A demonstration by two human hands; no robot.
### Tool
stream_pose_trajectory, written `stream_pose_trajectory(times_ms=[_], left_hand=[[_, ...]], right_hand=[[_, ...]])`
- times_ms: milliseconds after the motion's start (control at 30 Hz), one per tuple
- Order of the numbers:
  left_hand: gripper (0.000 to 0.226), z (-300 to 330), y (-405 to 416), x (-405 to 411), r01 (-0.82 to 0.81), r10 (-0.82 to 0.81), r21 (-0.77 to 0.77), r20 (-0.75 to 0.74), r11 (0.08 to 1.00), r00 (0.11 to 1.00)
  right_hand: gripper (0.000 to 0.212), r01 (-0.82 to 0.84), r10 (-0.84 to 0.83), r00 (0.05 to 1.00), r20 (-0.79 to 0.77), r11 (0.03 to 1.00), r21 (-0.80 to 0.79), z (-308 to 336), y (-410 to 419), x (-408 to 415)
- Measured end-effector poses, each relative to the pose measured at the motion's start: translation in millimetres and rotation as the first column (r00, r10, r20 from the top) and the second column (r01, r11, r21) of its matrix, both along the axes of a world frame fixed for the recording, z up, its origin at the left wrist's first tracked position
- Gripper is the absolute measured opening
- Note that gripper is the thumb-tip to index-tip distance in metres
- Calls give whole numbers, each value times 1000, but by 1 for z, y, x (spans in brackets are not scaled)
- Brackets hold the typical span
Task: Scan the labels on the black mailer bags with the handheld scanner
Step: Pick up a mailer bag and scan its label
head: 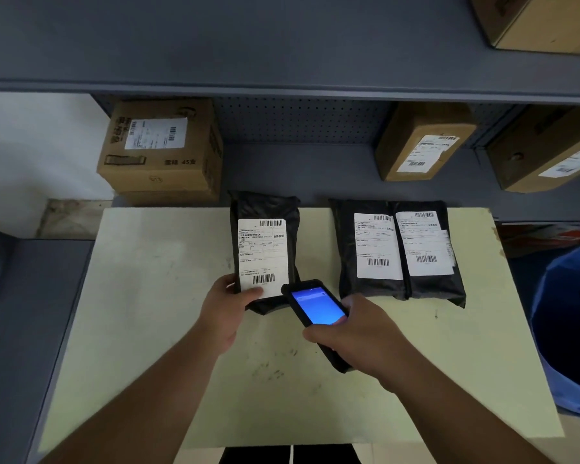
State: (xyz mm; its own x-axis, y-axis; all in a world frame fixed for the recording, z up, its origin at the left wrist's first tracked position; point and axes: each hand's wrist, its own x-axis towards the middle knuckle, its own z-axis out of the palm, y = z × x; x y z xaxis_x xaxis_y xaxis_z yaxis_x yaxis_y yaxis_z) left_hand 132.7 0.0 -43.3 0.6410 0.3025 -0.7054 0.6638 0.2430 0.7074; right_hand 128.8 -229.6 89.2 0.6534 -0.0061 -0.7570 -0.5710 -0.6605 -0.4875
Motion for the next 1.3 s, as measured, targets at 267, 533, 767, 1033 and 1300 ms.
stream_pose_trajectory(times_ms=[267, 533, 767, 1033, 1300], left_hand=[[56, 8, 11, -2, 9, -10, 25, 68, 1000, 998], [54, 9, 18, -12, -8, 6, 19, 84, 1000, 996], [53, 8, 23, -15, -18, 17, 5, 85, 1000, 996], [49, 10, 25, -15, -26, 26, -5, 87, 1000, 996], [49, 10, 27, -11, -47, 51, -52, 81, 998, 995]], right_hand=[[55, -91, 91, 996, -14, 996, -21, 11, 19, -12], [56, -94, 94, 995, -18, 996, 7, 14, 31, -15], [56, -92, 92, 996, -20, 996, 11, 10, 36, -17], [55, -85, 86, 996, -12, 996, 16, 7, 39, -15], [56, -36, 36, 999, -3, 999, 13, 2, 38, -13]])
